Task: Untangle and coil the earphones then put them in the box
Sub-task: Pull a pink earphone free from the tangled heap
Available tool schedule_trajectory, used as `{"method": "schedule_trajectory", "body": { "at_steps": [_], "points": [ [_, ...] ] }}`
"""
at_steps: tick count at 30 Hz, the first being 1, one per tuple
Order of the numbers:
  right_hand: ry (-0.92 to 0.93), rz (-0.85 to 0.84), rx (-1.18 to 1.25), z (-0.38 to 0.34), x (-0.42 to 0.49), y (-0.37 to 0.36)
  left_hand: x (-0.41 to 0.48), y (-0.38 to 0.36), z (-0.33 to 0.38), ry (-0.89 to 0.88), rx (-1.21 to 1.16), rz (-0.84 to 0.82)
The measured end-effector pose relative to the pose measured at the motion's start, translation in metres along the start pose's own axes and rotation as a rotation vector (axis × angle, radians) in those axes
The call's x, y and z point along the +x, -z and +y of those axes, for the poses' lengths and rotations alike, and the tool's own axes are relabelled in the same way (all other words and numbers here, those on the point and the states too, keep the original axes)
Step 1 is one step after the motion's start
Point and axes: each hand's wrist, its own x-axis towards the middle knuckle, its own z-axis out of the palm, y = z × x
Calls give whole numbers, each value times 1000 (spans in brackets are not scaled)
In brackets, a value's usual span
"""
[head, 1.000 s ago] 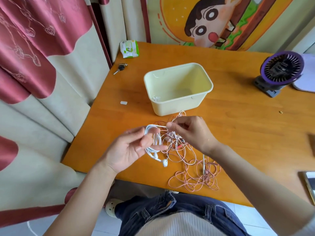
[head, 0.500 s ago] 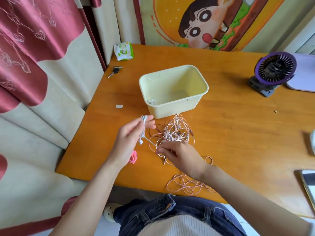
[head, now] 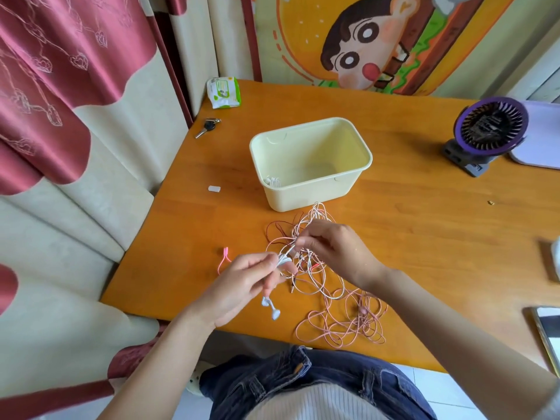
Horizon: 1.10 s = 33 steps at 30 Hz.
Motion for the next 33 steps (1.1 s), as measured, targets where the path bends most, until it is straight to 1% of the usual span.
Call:
{"method": "schedule_trajectory", "body": {
  "at_steps": [2,4,7,10,13,16,20,22,25,27,29,33],
  "points": [
    [-44,9,36,1,1,-5,0,0,-2,-23,-325,-1],
    [-86,-3,64,0,0,-10,3,5,-5,-73,-567,-32],
    [-89,-81,79,-4,-6,-16,6,12,-8,-146,-762,-46],
    [-69,-166,104,-12,-15,-27,9,12,-12,-174,-815,0],
    [-103,-159,139,-19,-20,-36,10,9,-15,-191,-774,115],
    [-190,-155,176,-21,-23,-41,7,4,-15,-210,-656,260],
    [-337,-164,291,-22,-26,-45,2,-8,-14,-255,-473,335],
    [-382,-164,334,-22,-26,-47,1,-12,-16,-262,-326,364],
    [-456,-221,488,-24,-25,-49,0,-16,-22,-253,-4,414],
    [-481,-289,539,-25,-25,-49,-1,-18,-25,-252,68,427],
    [-463,-327,487,-24,-26,-49,-2,-19,-24,-247,51,426],
    [-323,-367,193,-19,-28,-54,-7,-10,-24,-186,-67,401]
  ]
}}
